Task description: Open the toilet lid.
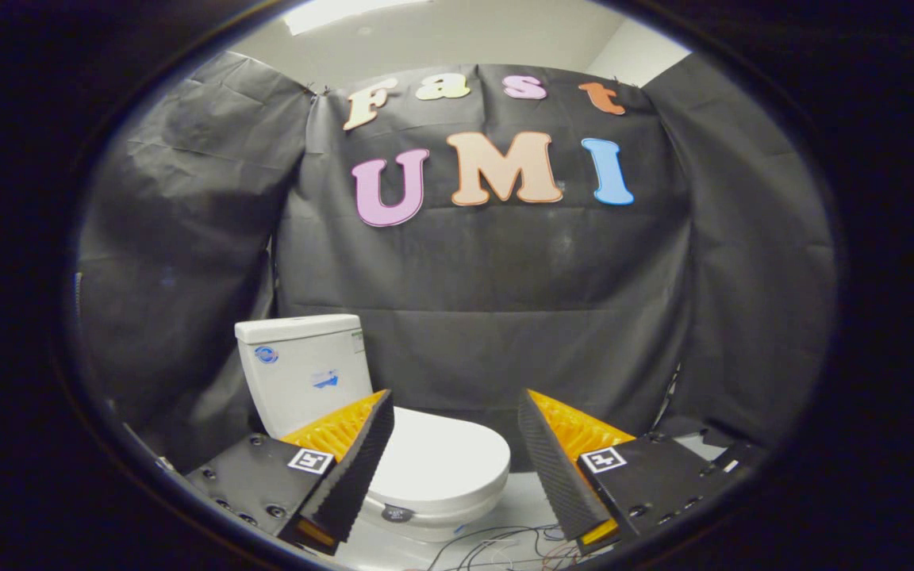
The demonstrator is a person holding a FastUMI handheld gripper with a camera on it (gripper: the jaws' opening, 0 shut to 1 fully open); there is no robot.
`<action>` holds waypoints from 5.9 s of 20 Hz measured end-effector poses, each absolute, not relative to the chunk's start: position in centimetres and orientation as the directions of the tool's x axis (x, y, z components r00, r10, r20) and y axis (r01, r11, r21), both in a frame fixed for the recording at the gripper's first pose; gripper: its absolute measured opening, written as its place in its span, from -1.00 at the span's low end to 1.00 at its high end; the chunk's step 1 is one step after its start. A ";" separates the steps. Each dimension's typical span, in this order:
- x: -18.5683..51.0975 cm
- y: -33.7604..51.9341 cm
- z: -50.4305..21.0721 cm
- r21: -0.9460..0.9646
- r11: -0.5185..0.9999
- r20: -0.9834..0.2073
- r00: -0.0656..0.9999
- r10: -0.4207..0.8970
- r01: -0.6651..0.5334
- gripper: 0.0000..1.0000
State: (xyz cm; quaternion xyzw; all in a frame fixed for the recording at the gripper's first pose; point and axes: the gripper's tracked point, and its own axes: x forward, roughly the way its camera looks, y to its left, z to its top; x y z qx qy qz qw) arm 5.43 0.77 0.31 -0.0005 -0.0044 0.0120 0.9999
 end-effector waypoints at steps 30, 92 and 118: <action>11.7 7.7 -17.3 0.740 0.468 -0.213 0.828 -0.519 0.484 0.65; 15.1 20.8 -7.3 0.453 0.842 -0.032 0.949 -0.313 0.293 -0.84; 21.8 35.3 -1.8 -0.033 0.994 -0.050 0.994 0.101 -0.103 -0.73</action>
